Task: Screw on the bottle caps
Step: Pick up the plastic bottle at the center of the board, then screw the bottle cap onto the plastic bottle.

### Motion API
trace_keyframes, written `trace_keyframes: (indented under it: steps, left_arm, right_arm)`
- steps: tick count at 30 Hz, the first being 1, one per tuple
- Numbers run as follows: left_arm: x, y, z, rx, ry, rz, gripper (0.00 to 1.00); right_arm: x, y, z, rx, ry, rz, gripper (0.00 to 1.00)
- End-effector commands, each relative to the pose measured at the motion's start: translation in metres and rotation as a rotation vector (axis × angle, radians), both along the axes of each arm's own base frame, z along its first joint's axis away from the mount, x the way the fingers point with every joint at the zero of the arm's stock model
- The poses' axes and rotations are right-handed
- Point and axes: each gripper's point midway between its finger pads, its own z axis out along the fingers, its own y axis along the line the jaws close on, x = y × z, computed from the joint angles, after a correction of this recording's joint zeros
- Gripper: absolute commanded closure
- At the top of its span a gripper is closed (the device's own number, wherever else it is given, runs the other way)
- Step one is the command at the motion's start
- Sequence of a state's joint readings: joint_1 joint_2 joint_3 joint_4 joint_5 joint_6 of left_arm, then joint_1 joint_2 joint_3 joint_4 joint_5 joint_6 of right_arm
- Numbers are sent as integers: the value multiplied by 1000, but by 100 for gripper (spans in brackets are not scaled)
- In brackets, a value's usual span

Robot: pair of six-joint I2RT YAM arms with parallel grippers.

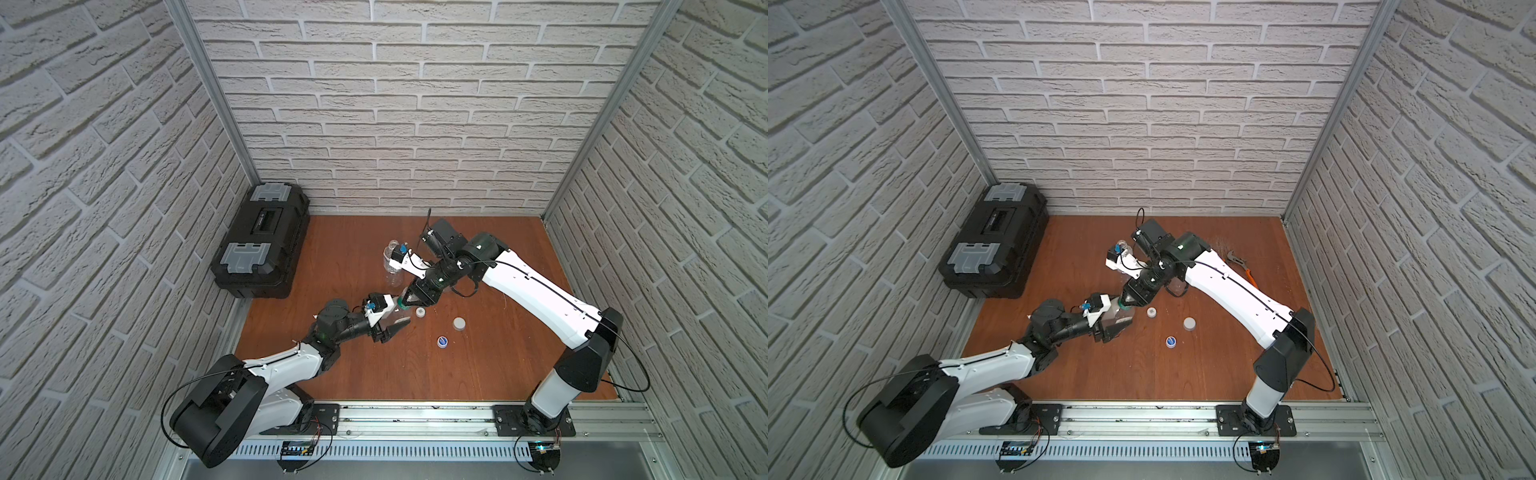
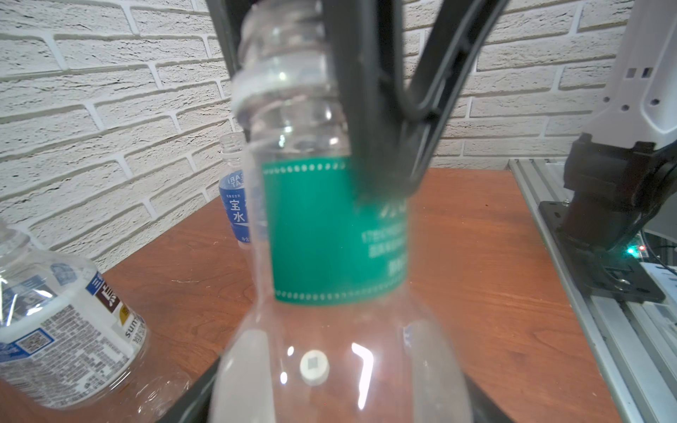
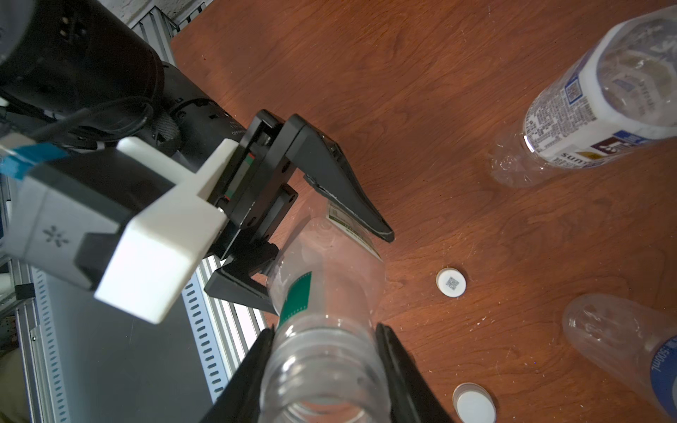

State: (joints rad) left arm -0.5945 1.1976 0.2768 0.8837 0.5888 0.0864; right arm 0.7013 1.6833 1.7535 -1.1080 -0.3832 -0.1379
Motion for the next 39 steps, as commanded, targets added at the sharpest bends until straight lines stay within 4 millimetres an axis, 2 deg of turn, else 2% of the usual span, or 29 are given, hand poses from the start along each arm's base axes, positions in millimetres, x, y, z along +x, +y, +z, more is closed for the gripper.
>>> trace_keyframes:
  steps: [1,6,9,13,17,19,22,25,28,32,35,39]
  left_arm:
    - [2,0,14,-22,-42,-6,23]
    - [2,-2,13,-5,-24,-30,34]
    - [4,-1,16,-9,-32,-19,34]
    - [6,2,15,4,-52,5,37]
    - [8,3,9,28,-44,19,37]
    - [11,4,4,40,-38,33,37]
    - [17,5,0,48,-39,56,38]
    - [21,5,-5,46,-26,74,38]
    - [22,6,-9,41,-19,87,38]
    - [22,5,-6,27,-29,88,38]
    - [22,6,-2,26,-35,91,39]
    - [20,8,-1,31,-42,95,39]
  right_arm:
    - [-3,-5,12,31,-29,-2,87]
    - [-3,-8,8,12,-27,-7,86]
    - [-3,-6,7,19,-21,-4,84]
    - [-4,-8,5,11,-24,7,70]
    - [0,-12,15,16,-65,-21,45]
    - [5,-17,21,6,-106,-60,38]
    - [13,-35,28,-42,-169,-154,25]
    - [18,-64,25,-114,-229,-288,16]
    - [21,-101,1,-219,-274,-437,6]
    - [11,-141,-53,-337,-192,-591,4]
    - [5,-146,-88,-350,-123,-627,5]
    - [17,-152,-125,-271,-22,-728,10]
